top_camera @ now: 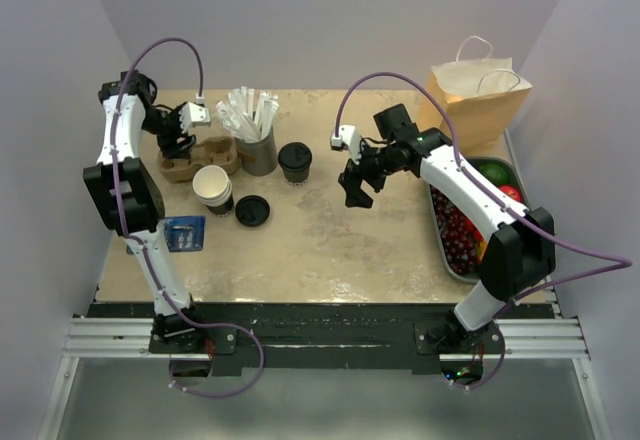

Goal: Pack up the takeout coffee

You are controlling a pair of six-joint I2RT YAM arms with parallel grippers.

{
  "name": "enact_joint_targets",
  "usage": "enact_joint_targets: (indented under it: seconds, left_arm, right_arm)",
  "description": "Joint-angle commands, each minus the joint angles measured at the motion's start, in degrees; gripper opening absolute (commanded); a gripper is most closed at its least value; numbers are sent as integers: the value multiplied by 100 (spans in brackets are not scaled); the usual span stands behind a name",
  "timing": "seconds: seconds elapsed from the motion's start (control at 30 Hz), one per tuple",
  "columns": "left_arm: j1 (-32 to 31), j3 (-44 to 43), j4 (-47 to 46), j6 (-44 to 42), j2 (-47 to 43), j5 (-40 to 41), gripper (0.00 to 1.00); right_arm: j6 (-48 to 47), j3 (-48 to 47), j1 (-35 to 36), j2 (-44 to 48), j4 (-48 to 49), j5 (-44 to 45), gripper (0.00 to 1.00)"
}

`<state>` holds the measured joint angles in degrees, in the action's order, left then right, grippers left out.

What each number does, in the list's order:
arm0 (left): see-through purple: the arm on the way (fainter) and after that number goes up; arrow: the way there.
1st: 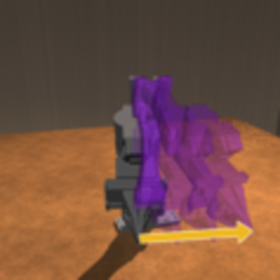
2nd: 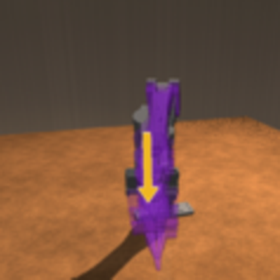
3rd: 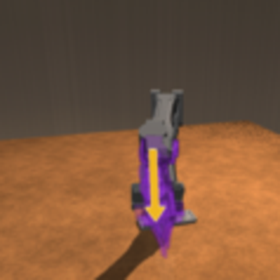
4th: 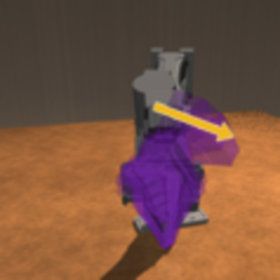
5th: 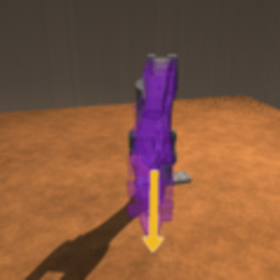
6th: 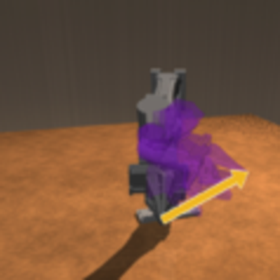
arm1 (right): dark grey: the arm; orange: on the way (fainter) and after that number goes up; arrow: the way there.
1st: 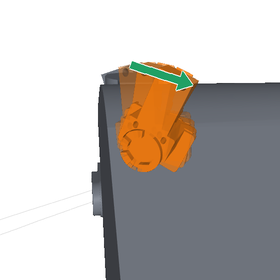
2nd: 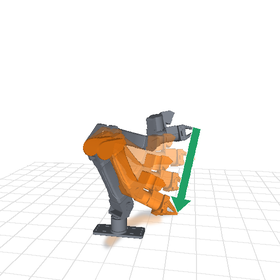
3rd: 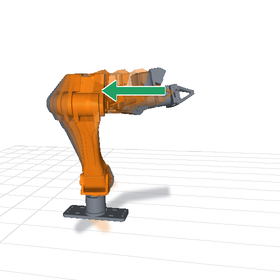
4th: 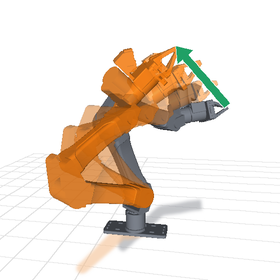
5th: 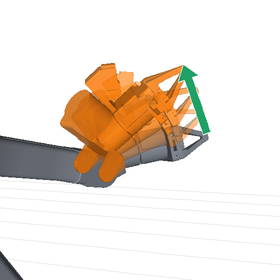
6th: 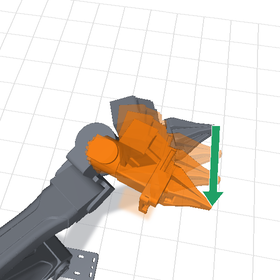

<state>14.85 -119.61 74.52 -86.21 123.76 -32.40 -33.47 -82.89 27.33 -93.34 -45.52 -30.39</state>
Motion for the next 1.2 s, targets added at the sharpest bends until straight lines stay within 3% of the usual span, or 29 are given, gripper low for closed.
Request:
enact_joint_targets:
  seconds: [0.0,0.33,0.9,1.17]
  left_arm:
    - [-166,-246,89,-440,200,-258,67]
    - [-237,-853,89,-1,763,-276,56]
    - [-255,-396,89,-88,517,-65,61]
    - [-316,-493,89,114,763,208,55]
  right_arm:
    - [-71,-42,-9,123,-71,103,93]
    - [-10,-87,-9,53,-71,191,93]
    - [-28,-87,9,-88,-45,183,93]
    - [-36,-78,-9,-88,-45,218,93]
